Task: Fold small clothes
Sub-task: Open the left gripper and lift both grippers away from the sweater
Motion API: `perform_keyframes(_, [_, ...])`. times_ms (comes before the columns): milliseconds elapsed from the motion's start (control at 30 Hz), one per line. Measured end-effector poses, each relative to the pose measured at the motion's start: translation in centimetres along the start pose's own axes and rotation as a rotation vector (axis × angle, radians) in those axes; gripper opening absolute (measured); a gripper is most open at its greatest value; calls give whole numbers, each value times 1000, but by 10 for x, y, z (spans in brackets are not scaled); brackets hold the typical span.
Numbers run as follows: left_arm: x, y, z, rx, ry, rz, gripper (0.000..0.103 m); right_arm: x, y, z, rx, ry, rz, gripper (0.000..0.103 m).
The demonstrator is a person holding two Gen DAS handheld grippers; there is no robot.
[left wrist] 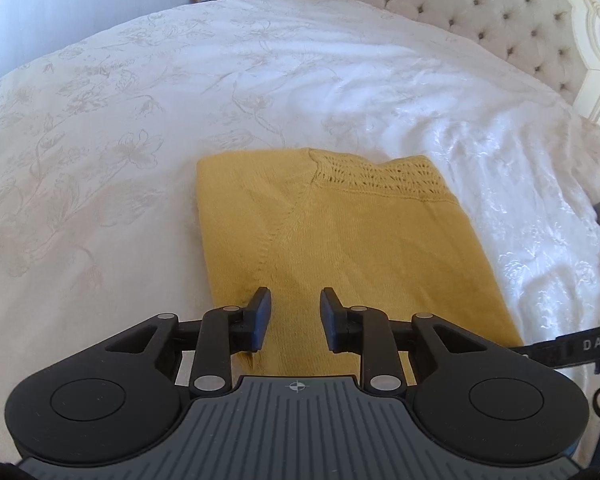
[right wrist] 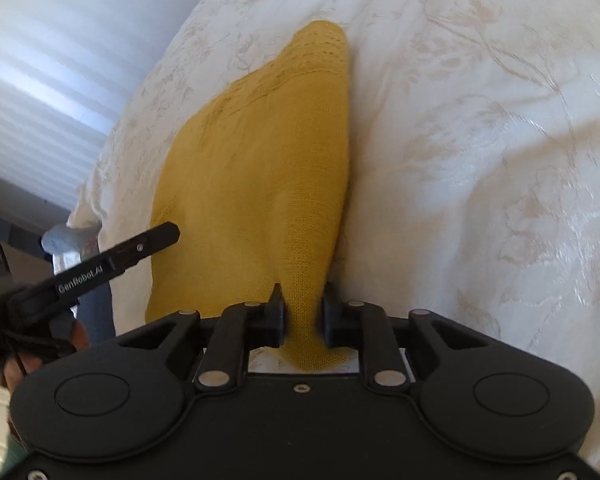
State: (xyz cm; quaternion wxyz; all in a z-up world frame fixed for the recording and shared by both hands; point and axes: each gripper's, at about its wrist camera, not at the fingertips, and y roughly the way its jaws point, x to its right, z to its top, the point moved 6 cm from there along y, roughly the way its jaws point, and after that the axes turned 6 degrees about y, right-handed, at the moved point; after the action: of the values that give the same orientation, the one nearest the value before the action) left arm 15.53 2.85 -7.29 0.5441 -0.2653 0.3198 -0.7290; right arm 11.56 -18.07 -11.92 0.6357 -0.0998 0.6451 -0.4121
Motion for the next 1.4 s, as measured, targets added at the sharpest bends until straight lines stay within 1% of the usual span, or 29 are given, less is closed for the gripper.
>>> perform_keyframes(33, [-1, 2, 3, 2, 7, 1, 27, 3, -4, 1, 11, 25, -10, 27])
perform_keyframes(67, [-1, 4, 5, 4, 16, 2, 27, 1, -10, 1, 37, 11, -36, 32])
perform_keyframes(100, [-2, 6, 7, 8, 25, 6, 27, -4, -16, 1, 71, -22, -63, 34])
perform_keyframes(133, [-2, 9, 10, 12, 35, 11, 28, -12, -23, 2, 113, -70, -86, 34])
perform_keyframes(200, [-3, 13, 14, 20, 48, 24, 30, -32, -35, 7, 218, -180, -132, 38])
perform_keyframes(267, [-4, 19, 19, 26, 53, 34, 31, -52, -38, 18, 299, -272, -137, 47])
perform_keyframes(300, [-4, 21, 20, 28, 52, 36, 31, -59, -35, 25, 312, -302, -134, 50])
perform_keyframes(333, [-4, 24, 22, 30, 51, 40, 31, -64, -30, 32, 312, -322, -134, 53])
perform_keyframes(433, [-6, 32, 25, 33, 48, 53, 33, -73, -7, 56, 315, -379, -130, 53])
perform_keyframes(500, [-8, 38, 25, 35, 47, 58, 35, -75, 15, 71, 300, -424, -174, 52])
perform_keyframes(600, [-10, 47, 24, 42, 55, 67, 41, -64, 46, 92, 287, -460, -284, 51])
perform_keyframes(633, [-9, 50, 23, 47, 60, 74, 45, -57, 53, 100, 285, -453, -309, 53])
perform_keyframes(667, [-9, 51, 23, 53, 65, 84, 49, -51, 58, 106, 271, -426, -304, 60])
perform_keyframes(700, [-8, 52, 23, 56, 70, 96, 52, -46, 61, 111, 263, -395, -285, 61])
perform_keyframes(733, [-7, 53, 23, 60, 76, 113, 62, -39, 62, 115, 264, -349, -251, 61])
perform_keyframes(767, [-7, 54, 22, 61, 77, 132, 75, -37, 62, 116, 264, -336, -240, 62])
perform_keyframes(800, [-9, 56, 21, 57, 69, 158, 80, -37, 62, 116, 263, -340, -237, 62])
perform_keyframes(833, [-12, 58, 20, 50, 50, 174, 90, -37, 60, 114, 268, -352, -237, 62])
perform_keyframes(867, [-17, 61, 20, 37, 19, 181, 98, -39, 59, 112, 276, -364, -235, 64])
perform_keyframes(900, [-22, 63, 20, 26, -12, 170, 100, -39, 57, 110, 282, -371, -236, 66])
perform_keyframes(967, [-31, 64, 19, 6, -77, 126, 100, -42, 49, 106, 306, -391, -247, 74])
perform_keyframes(1000, [-33, 63, 19, 2, -93, 113, 100, -43, 45, 104, 316, -395, -265, 76])
perform_keyframes(1033, [-35, 61, 20, 1, -98, 111, 100, -45, 40, 103, 329, -396, -297, 81])
perform_keyframes(1067, [-36, 58, 20, -1, -92, 123, 100, -47, 34, 100, 342, -398, -337, 85])
perform_keyframes(1133, [-34, 50, 20, -4, -67, 171, 99, -53, 22, 92, 374, -421, -390, 85])
perform_keyframes(1233, [-27, 31, 19, 6, -20, 241, 99, -64, 2, 75, 453, -482, -407, 86])
perform_keyframes(1300, [-22, 18, 18, 1, -4, 273, 99, -71, -13, 61, 528, -514, -415, 92])
perform_keyframes(1367, [-16, 7, 15, -24, 10, 297, 99, -76, -28, 48, 606, -515, -416, 95])
perform_keyframes(1400, [-12, 1, 13, -38, 21, 307, 99, -79, -36, 41, 625, -496, -415, 95])
